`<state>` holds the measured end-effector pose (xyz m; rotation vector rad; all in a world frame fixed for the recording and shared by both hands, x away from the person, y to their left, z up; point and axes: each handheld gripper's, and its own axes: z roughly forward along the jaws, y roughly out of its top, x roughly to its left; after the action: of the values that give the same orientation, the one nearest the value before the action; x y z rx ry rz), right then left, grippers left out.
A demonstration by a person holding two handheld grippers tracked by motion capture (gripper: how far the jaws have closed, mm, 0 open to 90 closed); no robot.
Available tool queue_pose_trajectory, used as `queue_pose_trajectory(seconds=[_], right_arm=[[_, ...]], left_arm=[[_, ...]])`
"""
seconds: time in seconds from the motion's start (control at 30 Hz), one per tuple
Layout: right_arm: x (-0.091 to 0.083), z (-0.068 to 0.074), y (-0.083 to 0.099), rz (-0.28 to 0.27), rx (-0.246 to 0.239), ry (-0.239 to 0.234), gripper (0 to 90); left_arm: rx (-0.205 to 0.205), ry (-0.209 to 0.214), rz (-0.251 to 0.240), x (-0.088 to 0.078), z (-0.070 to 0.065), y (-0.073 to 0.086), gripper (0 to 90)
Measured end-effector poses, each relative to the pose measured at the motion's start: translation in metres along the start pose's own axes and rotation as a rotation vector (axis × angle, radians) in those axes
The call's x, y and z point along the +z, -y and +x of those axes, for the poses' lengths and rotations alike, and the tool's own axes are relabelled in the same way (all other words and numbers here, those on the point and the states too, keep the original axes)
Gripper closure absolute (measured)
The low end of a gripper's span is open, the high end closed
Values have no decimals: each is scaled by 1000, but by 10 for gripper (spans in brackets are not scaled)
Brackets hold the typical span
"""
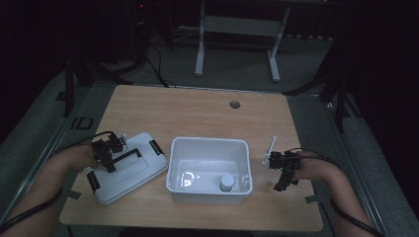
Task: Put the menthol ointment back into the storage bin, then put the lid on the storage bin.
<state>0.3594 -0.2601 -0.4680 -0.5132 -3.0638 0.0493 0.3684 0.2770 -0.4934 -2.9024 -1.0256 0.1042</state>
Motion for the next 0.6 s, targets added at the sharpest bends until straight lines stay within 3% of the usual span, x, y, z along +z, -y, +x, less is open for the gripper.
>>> queue_pose_trajectory(seconds=[0.33, 0.43, 0.6], right_arm=[[9, -1, 5, -7, 21, -4, 145], [9, -1, 6, -18, 29, -1, 144], [8, -1, 8, -26, 32, 14, 144]], left_arm=[[6, 7, -11, -1, 1, 2, 834], [11, 29, -21, -4, 0, 4, 835], [28, 28, -36, -15, -3, 9, 835]])
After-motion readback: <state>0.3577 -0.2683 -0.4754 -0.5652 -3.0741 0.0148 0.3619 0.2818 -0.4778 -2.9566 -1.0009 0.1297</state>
